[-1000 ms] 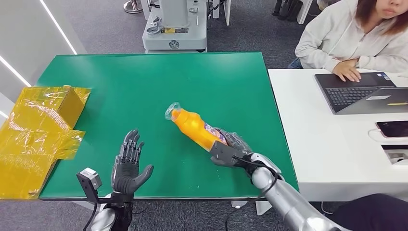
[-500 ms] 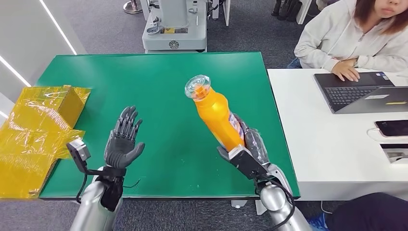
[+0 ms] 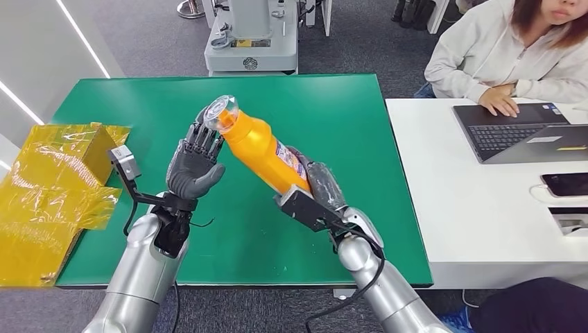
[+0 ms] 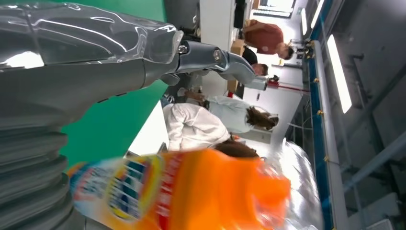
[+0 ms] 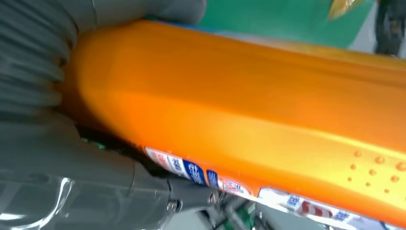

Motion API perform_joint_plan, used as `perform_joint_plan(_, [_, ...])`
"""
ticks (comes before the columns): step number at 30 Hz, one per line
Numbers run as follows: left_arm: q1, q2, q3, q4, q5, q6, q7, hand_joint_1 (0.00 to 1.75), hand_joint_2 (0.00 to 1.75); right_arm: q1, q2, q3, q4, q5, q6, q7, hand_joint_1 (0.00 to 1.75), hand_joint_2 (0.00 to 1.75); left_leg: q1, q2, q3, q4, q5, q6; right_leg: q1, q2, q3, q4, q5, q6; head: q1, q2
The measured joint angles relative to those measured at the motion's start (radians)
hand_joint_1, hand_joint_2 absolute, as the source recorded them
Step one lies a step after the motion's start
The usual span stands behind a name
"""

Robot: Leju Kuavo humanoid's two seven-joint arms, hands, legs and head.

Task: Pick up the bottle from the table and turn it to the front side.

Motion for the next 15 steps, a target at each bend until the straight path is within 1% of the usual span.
perform_joint_plan(7, [-0.008, 0.016, -0.039, 0.000, -0.006, -0.008, 0.012, 0.00, 1.75, -0.045, 0.011, 0.026, 0.112, 0.005, -0.005, 0.002, 1.75, 1.75, 0.000, 0.000, -0.001, 0.000, 0.000, 0.000, 0.000, 0.000, 0.000, 0.000, 0.000, 0.000, 0.000, 0.000])
perform_joint_plan(15, [-0.027, 0.030, -0.077, 0.022, -0.035, 0.018, 0.001, 0.00, 1.75, -0.072, 0.012, 0.036, 0.152, 0.028, -0.003, 0.012, 1.75, 1.75, 0.000, 0.000, -0.001, 0.000, 0.000, 0.000, 0.000, 0.000, -0.001, 0.000, 0.000, 0.000, 0.000, 0.000])
